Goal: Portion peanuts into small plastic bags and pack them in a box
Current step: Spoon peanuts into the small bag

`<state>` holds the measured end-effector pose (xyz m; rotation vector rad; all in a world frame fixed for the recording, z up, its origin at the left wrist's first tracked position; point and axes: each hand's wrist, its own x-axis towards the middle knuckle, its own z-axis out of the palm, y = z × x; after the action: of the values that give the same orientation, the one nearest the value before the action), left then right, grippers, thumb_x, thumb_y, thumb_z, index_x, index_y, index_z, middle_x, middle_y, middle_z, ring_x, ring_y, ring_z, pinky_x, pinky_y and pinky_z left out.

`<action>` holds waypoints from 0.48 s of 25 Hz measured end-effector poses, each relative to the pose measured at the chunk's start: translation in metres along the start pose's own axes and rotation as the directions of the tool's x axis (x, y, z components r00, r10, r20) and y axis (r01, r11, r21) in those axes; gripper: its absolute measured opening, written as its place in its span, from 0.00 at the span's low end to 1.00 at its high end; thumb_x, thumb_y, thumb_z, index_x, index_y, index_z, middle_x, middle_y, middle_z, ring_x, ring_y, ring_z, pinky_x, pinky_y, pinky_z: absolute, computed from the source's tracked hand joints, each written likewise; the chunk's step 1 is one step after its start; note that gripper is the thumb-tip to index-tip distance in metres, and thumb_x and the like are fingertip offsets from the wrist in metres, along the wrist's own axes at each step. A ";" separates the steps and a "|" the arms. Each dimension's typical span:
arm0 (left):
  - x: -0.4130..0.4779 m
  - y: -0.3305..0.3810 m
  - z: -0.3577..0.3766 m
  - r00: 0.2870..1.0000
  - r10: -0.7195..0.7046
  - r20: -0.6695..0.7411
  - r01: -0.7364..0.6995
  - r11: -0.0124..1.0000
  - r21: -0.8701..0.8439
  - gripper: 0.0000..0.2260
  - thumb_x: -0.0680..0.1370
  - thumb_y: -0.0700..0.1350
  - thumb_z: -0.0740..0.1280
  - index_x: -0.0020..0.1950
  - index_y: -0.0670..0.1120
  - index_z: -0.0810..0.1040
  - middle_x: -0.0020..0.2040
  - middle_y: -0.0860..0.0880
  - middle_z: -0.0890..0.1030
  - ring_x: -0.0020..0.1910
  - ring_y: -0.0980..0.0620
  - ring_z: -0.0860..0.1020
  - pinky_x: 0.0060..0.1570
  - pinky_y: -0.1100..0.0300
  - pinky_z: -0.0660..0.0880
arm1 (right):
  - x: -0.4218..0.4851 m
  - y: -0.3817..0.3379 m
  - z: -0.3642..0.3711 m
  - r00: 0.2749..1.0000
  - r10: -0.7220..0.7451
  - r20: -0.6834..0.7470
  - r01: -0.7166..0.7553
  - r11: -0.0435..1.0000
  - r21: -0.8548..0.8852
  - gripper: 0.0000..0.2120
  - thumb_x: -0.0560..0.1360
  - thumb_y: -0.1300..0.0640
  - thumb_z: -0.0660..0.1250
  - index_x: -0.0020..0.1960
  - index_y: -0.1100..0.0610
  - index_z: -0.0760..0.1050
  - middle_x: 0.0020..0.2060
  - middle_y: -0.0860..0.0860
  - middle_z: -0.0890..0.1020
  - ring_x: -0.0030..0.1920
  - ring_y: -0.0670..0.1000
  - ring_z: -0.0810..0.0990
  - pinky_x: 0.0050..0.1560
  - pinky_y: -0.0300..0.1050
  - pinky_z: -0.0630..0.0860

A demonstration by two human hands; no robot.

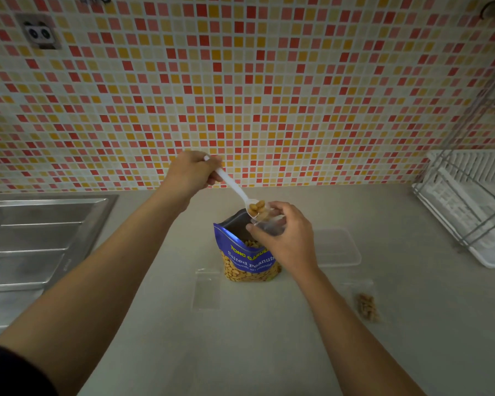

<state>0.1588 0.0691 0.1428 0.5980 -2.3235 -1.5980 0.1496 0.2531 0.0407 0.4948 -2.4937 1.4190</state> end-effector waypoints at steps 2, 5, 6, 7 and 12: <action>-0.012 0.019 0.009 0.971 0.226 0.076 -0.237 0.952 0.194 0.09 0.79 0.46 0.63 0.44 0.44 0.79 0.35 0.51 0.80 0.34 0.56 0.77 0.35 0.67 0.72 | 0.000 -0.003 0.000 1.000 0.011 -0.020 -0.010 0.999 0.032 0.26 0.61 0.43 0.77 0.56 0.51 0.75 0.46 0.42 0.78 0.43 0.42 0.76 0.43 0.36 0.74; -0.025 0.040 0.016 0.869 0.436 0.235 -0.495 0.748 0.443 0.11 0.79 0.48 0.62 0.41 0.46 0.79 0.33 0.55 0.78 0.31 0.58 0.76 0.33 0.72 0.70 | 0.000 -0.006 -0.001 0.999 0.034 -0.012 -0.033 0.997 0.069 0.26 0.62 0.44 0.76 0.56 0.51 0.75 0.47 0.44 0.79 0.43 0.42 0.77 0.41 0.35 0.74; -0.024 0.045 0.012 0.867 0.442 0.231 -0.498 0.735 0.461 0.10 0.79 0.48 0.62 0.42 0.46 0.79 0.33 0.54 0.78 0.32 0.58 0.76 0.33 0.71 0.70 | 0.001 -0.006 -0.002 0.999 0.038 -0.014 -0.037 0.997 0.072 0.26 0.62 0.44 0.76 0.56 0.51 0.75 0.48 0.44 0.78 0.43 0.42 0.77 0.41 0.35 0.75; -0.022 0.048 0.007 0.885 0.422 0.199 -0.465 0.768 0.441 0.09 0.78 0.48 0.63 0.43 0.46 0.79 0.34 0.53 0.79 0.33 0.56 0.77 0.34 0.70 0.72 | 0.001 -0.006 -0.004 0.999 0.040 -0.019 -0.039 0.997 0.073 0.26 0.62 0.44 0.77 0.56 0.51 0.75 0.47 0.44 0.78 0.42 0.42 0.78 0.41 0.36 0.75; -0.018 0.044 -0.004 0.946 0.276 0.168 -0.313 0.914 0.260 0.08 0.78 0.46 0.64 0.48 0.43 0.81 0.38 0.49 0.81 0.35 0.57 0.78 0.35 0.68 0.73 | 0.001 -0.006 -0.004 0.999 0.046 -0.025 -0.043 0.996 0.084 0.26 0.62 0.43 0.76 0.55 0.51 0.75 0.47 0.43 0.78 0.42 0.40 0.77 0.39 0.34 0.75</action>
<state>0.1682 0.0879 0.1861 0.1846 -2.6120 -1.2102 0.1510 0.2532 0.0479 0.4347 -2.4471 1.5406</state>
